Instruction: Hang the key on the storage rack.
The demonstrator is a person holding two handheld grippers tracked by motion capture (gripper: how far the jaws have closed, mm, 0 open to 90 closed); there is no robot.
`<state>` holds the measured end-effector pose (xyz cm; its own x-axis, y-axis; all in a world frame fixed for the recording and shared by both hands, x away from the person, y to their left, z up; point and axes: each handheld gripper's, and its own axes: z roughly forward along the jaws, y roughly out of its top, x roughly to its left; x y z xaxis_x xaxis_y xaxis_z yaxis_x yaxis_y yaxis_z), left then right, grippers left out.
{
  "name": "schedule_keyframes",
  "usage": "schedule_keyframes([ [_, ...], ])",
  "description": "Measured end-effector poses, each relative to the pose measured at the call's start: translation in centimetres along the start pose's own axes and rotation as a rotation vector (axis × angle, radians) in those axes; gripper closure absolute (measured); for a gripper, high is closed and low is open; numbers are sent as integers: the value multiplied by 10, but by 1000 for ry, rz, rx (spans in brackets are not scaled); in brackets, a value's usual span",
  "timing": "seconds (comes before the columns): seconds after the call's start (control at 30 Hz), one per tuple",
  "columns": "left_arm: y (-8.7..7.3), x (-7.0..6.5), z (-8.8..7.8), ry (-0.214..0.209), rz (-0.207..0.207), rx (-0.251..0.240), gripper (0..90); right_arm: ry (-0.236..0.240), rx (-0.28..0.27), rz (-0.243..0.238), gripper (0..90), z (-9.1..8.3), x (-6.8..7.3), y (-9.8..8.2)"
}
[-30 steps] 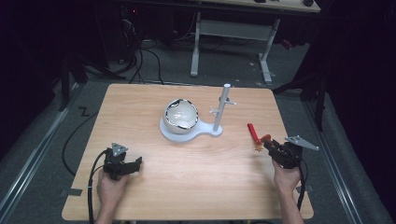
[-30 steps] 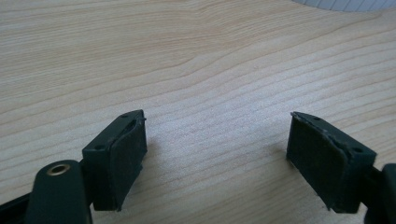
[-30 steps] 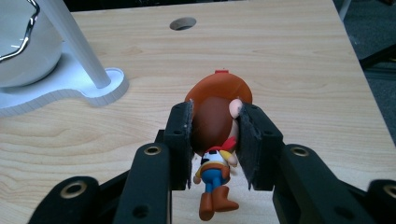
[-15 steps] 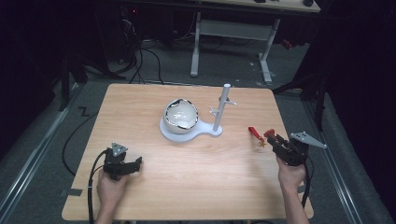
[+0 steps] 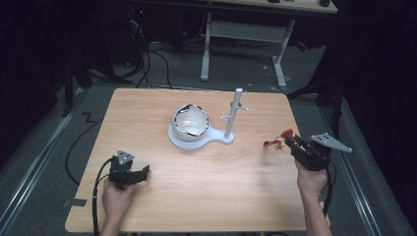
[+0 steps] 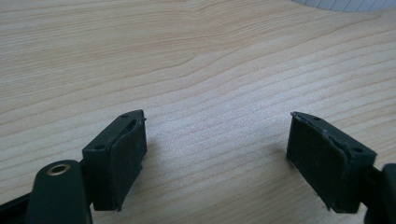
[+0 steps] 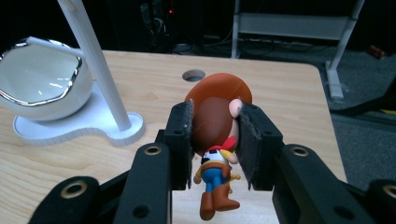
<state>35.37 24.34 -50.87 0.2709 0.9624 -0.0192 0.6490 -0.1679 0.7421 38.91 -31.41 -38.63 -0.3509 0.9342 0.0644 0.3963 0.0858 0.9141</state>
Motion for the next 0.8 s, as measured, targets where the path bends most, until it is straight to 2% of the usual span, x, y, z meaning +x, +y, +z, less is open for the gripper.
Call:
schedule_keyframes([
  [0.5, 0, 0, 0, 1, 2, 1, 205, 37, -44, -36, 674, -9, 11, 19],
  [0.8, 0, 0, 0, 1, 2, 1, 205, 72, -57, -69, 674, -9, 23, 35],
])
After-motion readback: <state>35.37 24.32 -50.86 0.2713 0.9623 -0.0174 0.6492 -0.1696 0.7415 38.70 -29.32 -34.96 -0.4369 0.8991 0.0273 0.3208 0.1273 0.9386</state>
